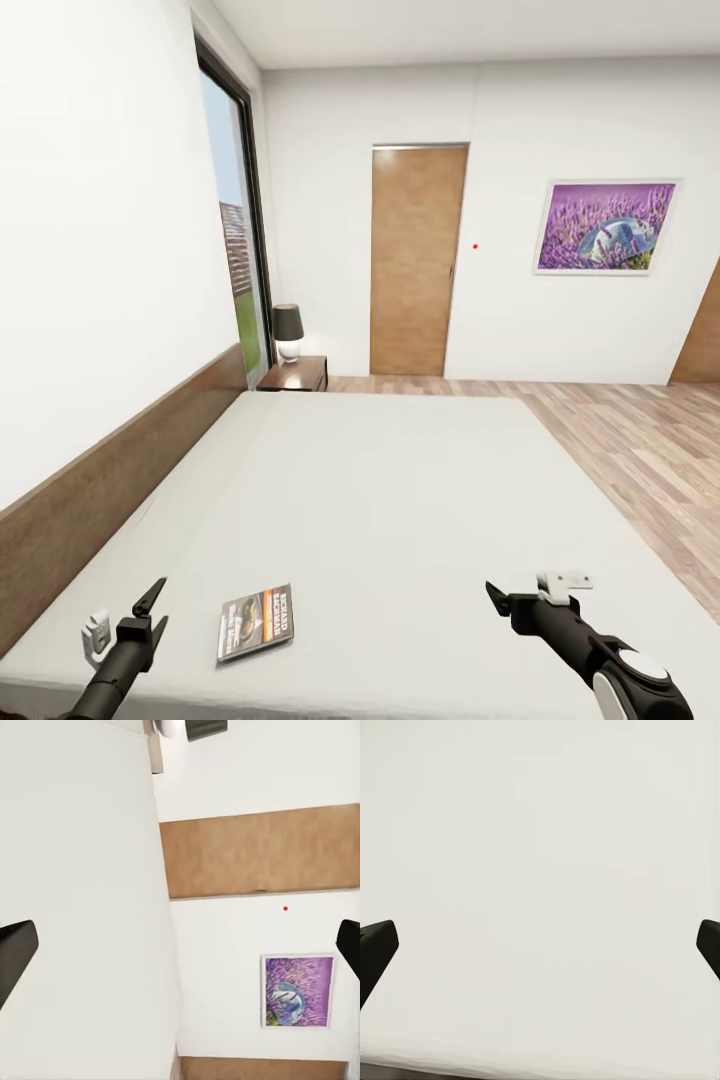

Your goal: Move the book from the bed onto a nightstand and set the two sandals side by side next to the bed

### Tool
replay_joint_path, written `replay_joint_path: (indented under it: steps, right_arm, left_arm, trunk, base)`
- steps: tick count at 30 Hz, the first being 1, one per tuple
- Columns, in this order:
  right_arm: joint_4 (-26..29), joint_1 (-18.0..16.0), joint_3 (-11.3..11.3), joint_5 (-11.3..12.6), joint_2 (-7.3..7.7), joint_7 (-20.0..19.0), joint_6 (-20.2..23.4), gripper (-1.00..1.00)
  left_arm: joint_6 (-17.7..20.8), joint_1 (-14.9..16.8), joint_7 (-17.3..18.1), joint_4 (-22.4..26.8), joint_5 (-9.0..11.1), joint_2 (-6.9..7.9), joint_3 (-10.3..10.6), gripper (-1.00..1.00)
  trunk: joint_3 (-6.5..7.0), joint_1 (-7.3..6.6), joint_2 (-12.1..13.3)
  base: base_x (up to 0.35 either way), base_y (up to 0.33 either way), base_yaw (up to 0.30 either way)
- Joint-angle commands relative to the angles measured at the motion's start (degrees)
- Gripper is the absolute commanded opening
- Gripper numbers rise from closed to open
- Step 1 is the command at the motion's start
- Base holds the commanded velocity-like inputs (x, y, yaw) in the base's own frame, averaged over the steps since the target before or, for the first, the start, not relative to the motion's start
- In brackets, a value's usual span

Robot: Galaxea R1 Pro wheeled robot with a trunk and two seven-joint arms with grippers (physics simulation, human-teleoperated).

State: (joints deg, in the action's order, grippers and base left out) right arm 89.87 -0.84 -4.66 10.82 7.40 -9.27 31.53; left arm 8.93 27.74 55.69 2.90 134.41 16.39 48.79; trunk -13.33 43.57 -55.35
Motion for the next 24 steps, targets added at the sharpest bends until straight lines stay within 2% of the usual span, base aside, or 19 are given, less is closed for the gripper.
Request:
replay_joint_path:
  steps: [1, 13, 24]
  right_arm:
    - [0.1, 0.0, -0.1, 0.1, -0.01, -0.2, 0.3, 1.00]
    - [0.2, 0.0, -0.1, 0.2, -0.02, -0.2, 0.3, 1.00]
    - [0.7, 0.0, -0.1, 0.1, 0.00, -0.2, 0.3, 1.00]
  left_arm:
    - [0.6, 0.0, 0.2, 0.0, 0.6, 0.02, 0.3, 1.00]
    - [1.4, 0.0, 1.3, 0.3, 0.5, 0.05, 0.3, 1.00]
    - [0.7, 0.0, 4.0, 0.3, 0.4, -0.31, 0.4, 1.00]
  trunk:
    - [-0.09, 0.01, -0.1]
    - [-0.36, 0.01, -0.1]
    - [-0.50, 0.01, -0.1]
  base:
    - [0.000, 0.000, 0.000]
    - [0.000, 0.000, 0.000]
    - [0.000, 0.000, 0.000]
